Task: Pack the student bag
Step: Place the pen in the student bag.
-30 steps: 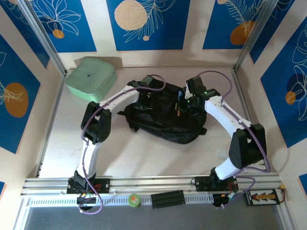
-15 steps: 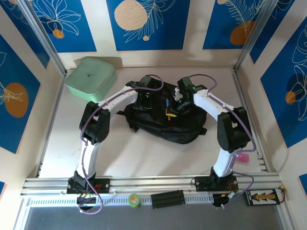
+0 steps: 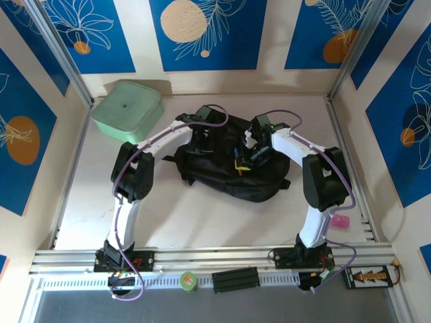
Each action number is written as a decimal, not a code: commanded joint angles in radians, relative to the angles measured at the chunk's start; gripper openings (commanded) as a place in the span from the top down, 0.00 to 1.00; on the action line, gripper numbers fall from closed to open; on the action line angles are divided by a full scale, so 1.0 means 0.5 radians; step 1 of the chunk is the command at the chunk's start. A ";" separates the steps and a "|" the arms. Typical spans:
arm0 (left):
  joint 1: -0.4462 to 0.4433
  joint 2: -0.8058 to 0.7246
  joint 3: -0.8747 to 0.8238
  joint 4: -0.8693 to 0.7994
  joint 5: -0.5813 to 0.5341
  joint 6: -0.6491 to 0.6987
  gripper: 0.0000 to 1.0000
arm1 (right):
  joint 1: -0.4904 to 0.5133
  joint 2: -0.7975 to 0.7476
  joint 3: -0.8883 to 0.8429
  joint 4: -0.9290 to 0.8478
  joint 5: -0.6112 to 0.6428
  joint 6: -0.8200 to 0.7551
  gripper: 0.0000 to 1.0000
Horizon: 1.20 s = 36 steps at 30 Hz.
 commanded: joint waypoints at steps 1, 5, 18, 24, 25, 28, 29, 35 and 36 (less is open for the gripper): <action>0.041 -0.011 -0.052 -0.133 0.000 0.005 0.90 | 0.006 0.111 0.106 -0.069 -0.145 -0.181 0.93; 0.041 -0.020 -0.050 -0.137 0.017 0.021 0.90 | -0.006 0.186 0.280 0.026 -0.082 -0.205 0.93; 0.042 -0.021 -0.040 -0.139 0.034 0.041 0.89 | 0.006 0.017 0.179 0.277 0.063 0.074 0.67; 0.041 -0.011 -0.039 -0.128 0.042 0.046 0.89 | 0.008 -0.220 -0.104 0.302 0.071 0.106 0.70; 0.043 -0.008 -0.036 -0.128 0.042 0.046 0.89 | 0.006 -0.221 -0.113 0.302 0.063 0.103 0.73; 0.043 -0.007 -0.028 -0.128 0.045 0.049 0.89 | 0.009 -0.177 -0.087 0.310 0.046 0.097 0.80; 0.042 -0.008 -0.028 -0.131 0.046 0.046 0.89 | 0.012 -0.155 -0.063 0.308 0.047 0.097 0.82; 0.043 -0.014 -0.043 -0.140 0.042 0.055 0.89 | 0.039 -0.024 0.075 0.293 0.086 0.083 0.81; 0.042 -0.014 -0.046 -0.139 0.045 0.050 0.89 | 0.045 -0.010 0.090 0.294 0.079 0.079 0.81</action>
